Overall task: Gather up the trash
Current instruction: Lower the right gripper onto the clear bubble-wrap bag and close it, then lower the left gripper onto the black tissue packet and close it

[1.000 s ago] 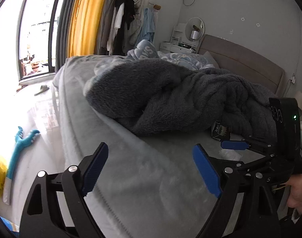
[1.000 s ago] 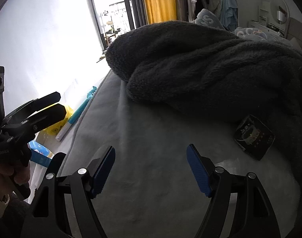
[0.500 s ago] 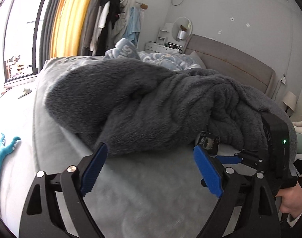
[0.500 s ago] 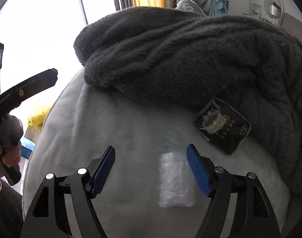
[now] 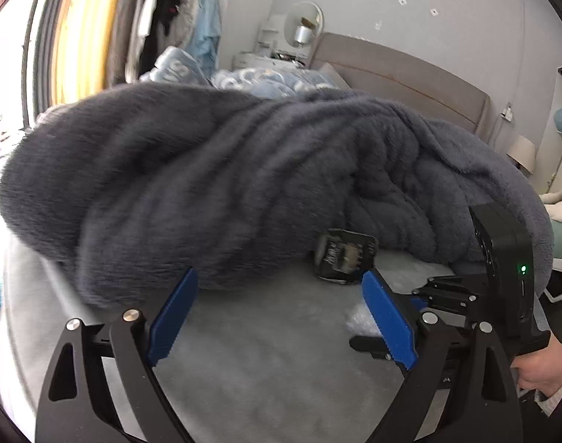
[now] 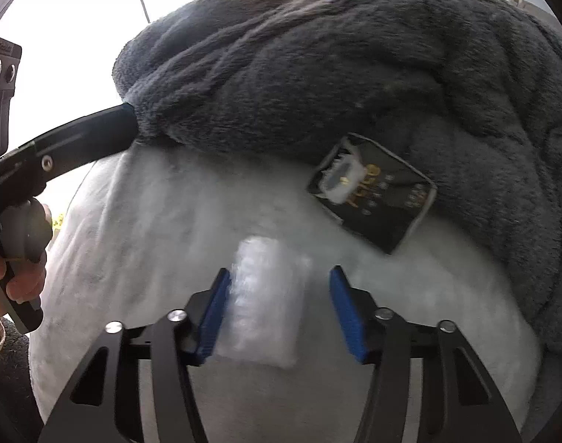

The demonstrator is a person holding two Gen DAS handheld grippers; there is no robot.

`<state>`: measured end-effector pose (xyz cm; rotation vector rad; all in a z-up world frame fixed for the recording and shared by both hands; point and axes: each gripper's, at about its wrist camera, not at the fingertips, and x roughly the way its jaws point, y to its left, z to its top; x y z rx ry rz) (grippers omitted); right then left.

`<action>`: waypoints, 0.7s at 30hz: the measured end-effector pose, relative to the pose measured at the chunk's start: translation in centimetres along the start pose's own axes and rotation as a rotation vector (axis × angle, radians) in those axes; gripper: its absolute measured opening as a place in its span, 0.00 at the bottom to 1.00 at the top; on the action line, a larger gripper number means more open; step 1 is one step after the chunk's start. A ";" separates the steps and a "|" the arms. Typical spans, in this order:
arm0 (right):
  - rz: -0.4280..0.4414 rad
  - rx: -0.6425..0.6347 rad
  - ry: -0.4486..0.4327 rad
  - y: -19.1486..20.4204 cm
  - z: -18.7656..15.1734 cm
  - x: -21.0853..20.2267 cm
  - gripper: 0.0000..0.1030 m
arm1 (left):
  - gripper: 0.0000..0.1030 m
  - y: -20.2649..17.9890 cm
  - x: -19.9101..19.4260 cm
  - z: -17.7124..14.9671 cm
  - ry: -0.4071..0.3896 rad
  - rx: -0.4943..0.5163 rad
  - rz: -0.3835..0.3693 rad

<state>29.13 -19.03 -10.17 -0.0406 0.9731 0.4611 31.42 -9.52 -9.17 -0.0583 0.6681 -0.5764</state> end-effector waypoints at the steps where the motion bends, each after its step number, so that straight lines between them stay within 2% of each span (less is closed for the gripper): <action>1: 0.003 0.003 0.000 -0.4 -0.2 -0.2 0.35 | 0.89 -0.3 0.5 0.1 0.008 0.000 -0.004; 3: 0.015 0.003 -0.010 -1.0 -0.9 -0.7 0.31 | 0.89 -0.8 1.4 0.1 0.023 0.003 -0.014; 6: 0.008 -0.001 -0.031 -1.8 -1.4 -2.0 0.31 | 0.89 -1.8 2.3 0.4 0.027 0.009 -0.021; 11: -0.026 0.051 -0.063 -5.3 -2.4 -4.5 0.31 | 0.89 -3.4 4.3 0.3 0.058 0.017 -0.062; 17: -0.038 0.100 -0.070 -9.2 -4.5 -6.2 0.31 | 0.89 -5.6 7.0 0.1 0.092 0.045 -0.060; 21: -0.042 0.101 -0.077 -10.8 -5.8 -7.7 0.31 | 0.89 -6.6 9.1 -0.2 0.126 0.054 -0.022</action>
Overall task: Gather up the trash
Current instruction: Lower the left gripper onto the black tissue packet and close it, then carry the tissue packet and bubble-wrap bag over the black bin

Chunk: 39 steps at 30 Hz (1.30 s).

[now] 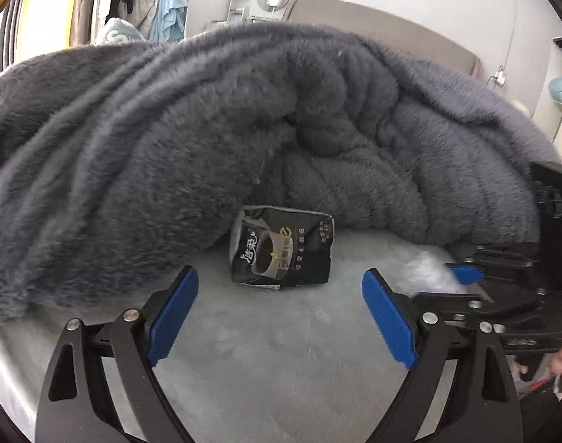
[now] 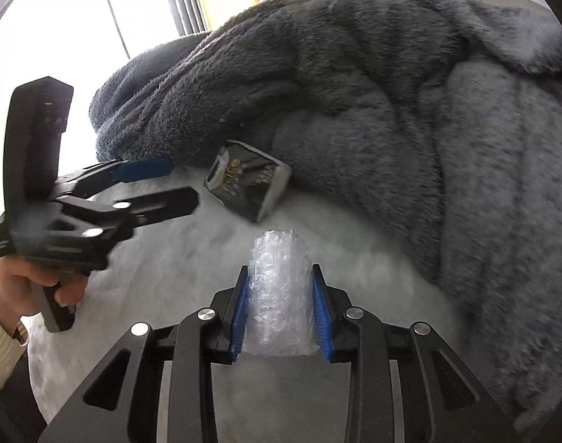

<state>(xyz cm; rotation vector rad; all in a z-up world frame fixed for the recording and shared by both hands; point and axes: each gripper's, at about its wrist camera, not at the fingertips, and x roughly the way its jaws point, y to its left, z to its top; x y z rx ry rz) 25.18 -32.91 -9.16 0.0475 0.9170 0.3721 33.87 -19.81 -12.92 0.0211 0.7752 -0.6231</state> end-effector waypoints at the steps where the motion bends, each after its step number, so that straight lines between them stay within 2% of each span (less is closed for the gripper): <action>1: 0.002 -0.001 -0.008 -0.4 -0.2 -0.5 0.31 | 0.89 -0.1 0.3 0.1 0.001 -0.009 0.004; 3: 0.014 -0.008 -0.027 -1.6 -1.5 -2.6 0.31 | 0.89 -0.1 0.9 0.4 -0.004 -0.035 0.002; 6: 0.016 -0.014 -0.034 -1.5 -1.5 -3.2 0.31 | 0.89 -0.2 2.2 0.8 0.002 -0.066 0.027; 17: 0.022 -0.038 -0.015 -1.4 -2.8 -4.7 0.31 | 0.89 -1.2 5.0 0.6 0.046 -0.033 0.073; 19: 0.024 -0.045 -0.008 -1.2 -3.1 -4.7 0.31 | 0.87 -1.4 5.7 0.7 0.057 -0.024 0.086; 21: 0.031 -0.046 -0.003 -1.1 -3.1 -4.6 0.31 | 0.76 -1.4 6.5 0.6 0.083 -0.017 0.097; 24: 0.033 -0.031 0.009 -0.6 -2.9 -3.8 0.31 | 0.72 -1.5 6.9 0.6 0.090 -0.017 0.105; 28: 0.022 -0.019 0.006 0.1 -2.1 -3.8 0.31 | 0.70 -1.8 6.1 0.7 0.057 -0.013 0.083; 33: 0.016 0.007 -0.037 1.2 -0.5 -4.5 0.31 | 0.70 -1.5 2.8 0.3 0.005 -0.007 0.084; 39: 0.043 0.039 -0.089 3.5 1.1 -5.6 0.31 | 0.70 -0.3 -1.4 -1.6 -0.020 -0.017 0.104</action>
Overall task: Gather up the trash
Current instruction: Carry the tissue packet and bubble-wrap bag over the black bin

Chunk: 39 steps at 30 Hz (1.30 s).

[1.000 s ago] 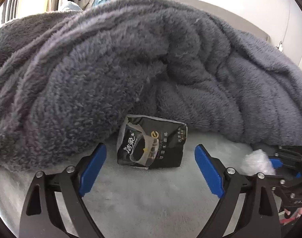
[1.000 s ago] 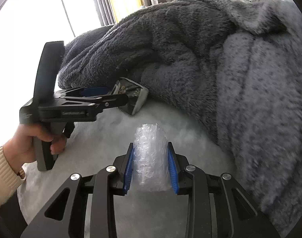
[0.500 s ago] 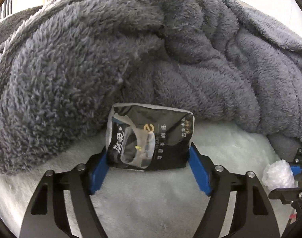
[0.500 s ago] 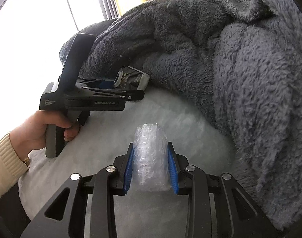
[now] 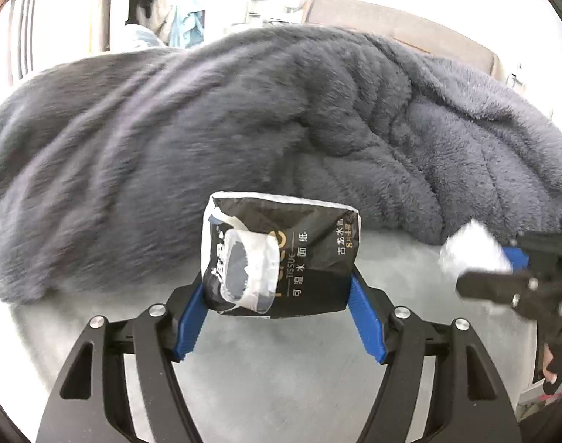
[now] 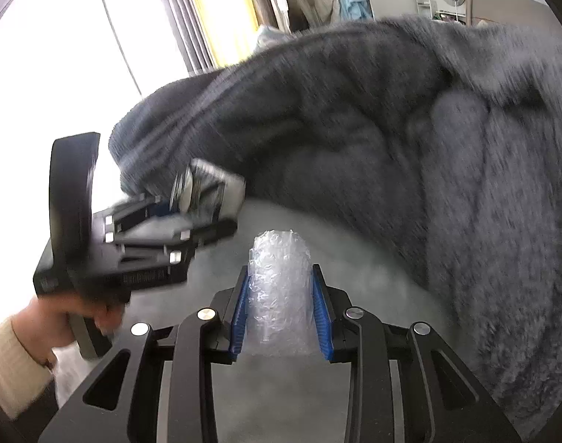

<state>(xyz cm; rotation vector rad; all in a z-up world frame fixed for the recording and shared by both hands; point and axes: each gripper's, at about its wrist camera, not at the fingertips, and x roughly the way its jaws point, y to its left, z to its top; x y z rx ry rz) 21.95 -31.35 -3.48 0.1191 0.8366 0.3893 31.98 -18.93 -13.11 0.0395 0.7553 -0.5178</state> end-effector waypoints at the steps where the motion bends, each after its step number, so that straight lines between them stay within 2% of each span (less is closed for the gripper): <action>1: 0.003 -0.001 -0.003 0.3 0.0 -0.1 0.31 | 0.70 0.5 -0.6 -0.2 -0.003 -0.009 0.005; 10: 0.056 -0.039 -0.011 7.6 1.0 2.4 0.31 | 0.70 5.8 -7.8 -2.6 -0.044 -0.120 0.134; 12: 0.069 -0.055 -0.005 9.4 0.9 2.7 0.31 | 0.70 6.7 -9.4 -3.4 -0.053 -0.148 0.144; 25: 0.123 -0.132 0.004 18.3 -1.0 3.7 0.31 | 0.70 10.4 -18.7 -8.0 -0.061 -0.175 0.242; 34: 0.159 -0.195 0.035 23.8 -2.8 5.1 0.31 | 0.70 13.9 -22.5 -11.7 -0.015 -0.222 0.306; 39: 0.185 -0.209 0.031 26.4 -2.7 5.4 0.31 | 0.70 16.0 -23.2 -13.4 0.054 -0.245 0.321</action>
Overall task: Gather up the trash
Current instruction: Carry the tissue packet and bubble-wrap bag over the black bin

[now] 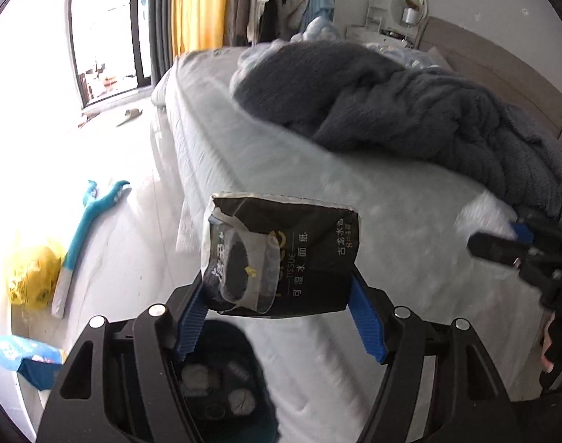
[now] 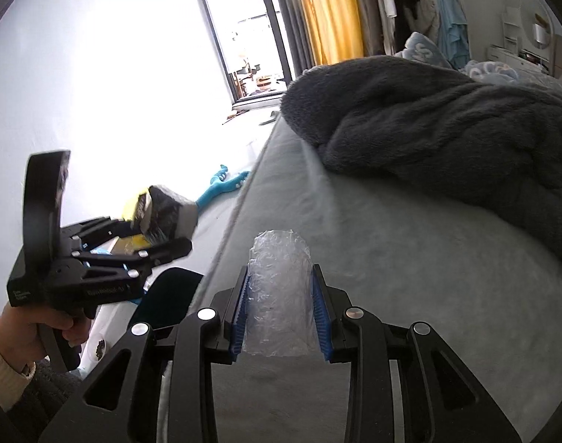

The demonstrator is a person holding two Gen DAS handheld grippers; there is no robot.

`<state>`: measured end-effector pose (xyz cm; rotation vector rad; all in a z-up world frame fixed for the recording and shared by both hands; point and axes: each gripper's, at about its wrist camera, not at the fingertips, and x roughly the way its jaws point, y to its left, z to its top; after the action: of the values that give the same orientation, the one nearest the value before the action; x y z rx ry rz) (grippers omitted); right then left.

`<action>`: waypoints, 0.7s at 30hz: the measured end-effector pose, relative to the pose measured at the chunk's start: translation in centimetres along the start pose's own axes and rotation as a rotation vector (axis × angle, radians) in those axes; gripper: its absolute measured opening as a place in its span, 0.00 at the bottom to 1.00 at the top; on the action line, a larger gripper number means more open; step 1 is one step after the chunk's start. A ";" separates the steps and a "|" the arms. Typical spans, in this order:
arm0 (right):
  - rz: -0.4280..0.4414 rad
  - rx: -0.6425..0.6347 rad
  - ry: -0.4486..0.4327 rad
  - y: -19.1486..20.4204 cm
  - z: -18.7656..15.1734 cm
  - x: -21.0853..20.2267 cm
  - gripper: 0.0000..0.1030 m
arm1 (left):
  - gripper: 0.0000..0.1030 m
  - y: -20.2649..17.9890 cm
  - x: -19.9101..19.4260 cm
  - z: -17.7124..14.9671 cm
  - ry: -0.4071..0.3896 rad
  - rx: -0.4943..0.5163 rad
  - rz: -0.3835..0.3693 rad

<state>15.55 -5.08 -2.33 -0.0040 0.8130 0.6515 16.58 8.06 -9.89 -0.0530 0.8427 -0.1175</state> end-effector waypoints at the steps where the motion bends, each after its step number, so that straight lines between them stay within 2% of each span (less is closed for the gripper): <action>1: 0.006 -0.004 -0.006 0.5 0.3 0.2 0.31 | 0.70 0.4 0.1 -0.2 0.011 0.003 0.004; 6: 0.041 -0.026 -0.017 3.2 1.4 1.5 0.31 | 0.70 2.6 0.6 -1.5 0.058 -0.002 0.022; 10: 0.068 -0.050 -0.010 5.1 1.9 3.1 0.31 | 0.70 4.4 1.3 -2.7 0.108 -0.046 0.001; 21: 0.114 -0.099 0.023 9.4 2.6 6.6 0.31 | 0.70 9.5 2.4 -6.2 0.221 -0.086 0.040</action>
<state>15.55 6.68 -2.72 -0.0560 0.8065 0.7998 14.29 17.16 -16.72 -0.1048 1.0688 -0.0497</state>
